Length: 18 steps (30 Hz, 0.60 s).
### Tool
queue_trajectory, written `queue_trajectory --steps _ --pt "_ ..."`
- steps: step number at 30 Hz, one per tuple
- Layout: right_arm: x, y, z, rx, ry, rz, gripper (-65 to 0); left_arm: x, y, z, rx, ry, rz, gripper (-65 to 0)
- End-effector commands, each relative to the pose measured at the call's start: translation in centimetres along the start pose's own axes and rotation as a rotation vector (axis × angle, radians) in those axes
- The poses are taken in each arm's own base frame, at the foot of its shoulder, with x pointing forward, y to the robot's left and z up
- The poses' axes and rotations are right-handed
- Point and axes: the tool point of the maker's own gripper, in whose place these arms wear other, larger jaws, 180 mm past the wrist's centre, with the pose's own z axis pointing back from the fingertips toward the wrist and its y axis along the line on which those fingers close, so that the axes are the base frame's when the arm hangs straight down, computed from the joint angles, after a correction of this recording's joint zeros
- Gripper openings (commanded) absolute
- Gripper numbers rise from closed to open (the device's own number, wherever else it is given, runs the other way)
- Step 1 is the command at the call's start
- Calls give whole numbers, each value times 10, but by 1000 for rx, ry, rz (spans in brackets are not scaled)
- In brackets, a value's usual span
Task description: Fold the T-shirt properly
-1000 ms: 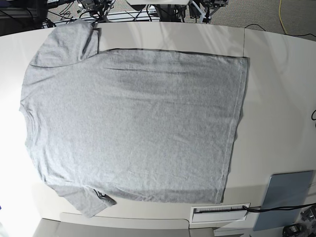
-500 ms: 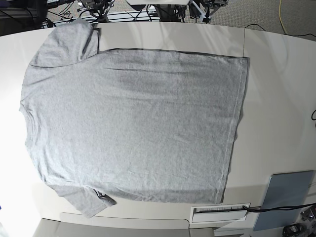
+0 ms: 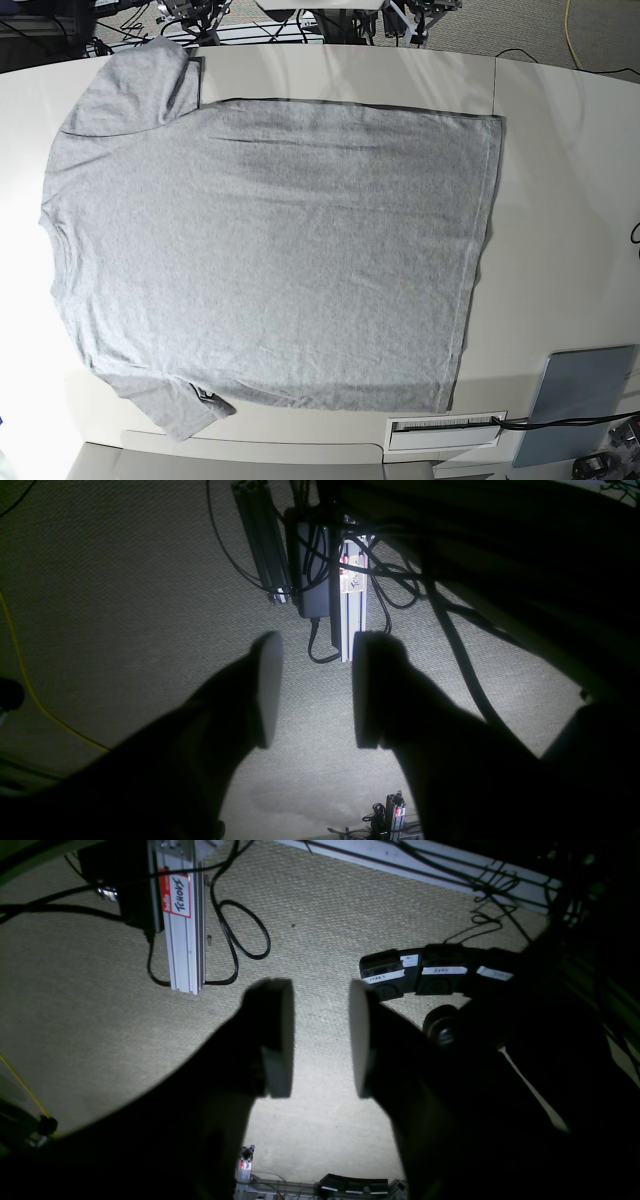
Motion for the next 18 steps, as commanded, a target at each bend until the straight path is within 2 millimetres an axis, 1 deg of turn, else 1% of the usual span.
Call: queue_trajectory --steps 1,3,7,10,14,17,18 --pt "-7 -4 1 -7 13 1 -457 -8 1 1 -3 9 -2 -403" --pt "-14 -4 2 -7 15 1 -457 -15 0 2 -4 17 -1 -403" --pt "-46 -6 7 -11 40 9 -457 -36 -1 7 -3 45 -11 -403" --pt "-69 -15 15 -33 54 6 -457 -51 -3 14 -1 55 -61 -403" --pt "-97 -35 32 -77 59 -25 -457 -64 -3 29 3 45 -79 -403" --pt "-112 -46 50 -83 52 -8 -458 -65 -7 47 -32 -15 -96 -403" --pt "-115 -50 57 -87 42 -2 -458 -64 -5 55 -33 -37 -99 -403"
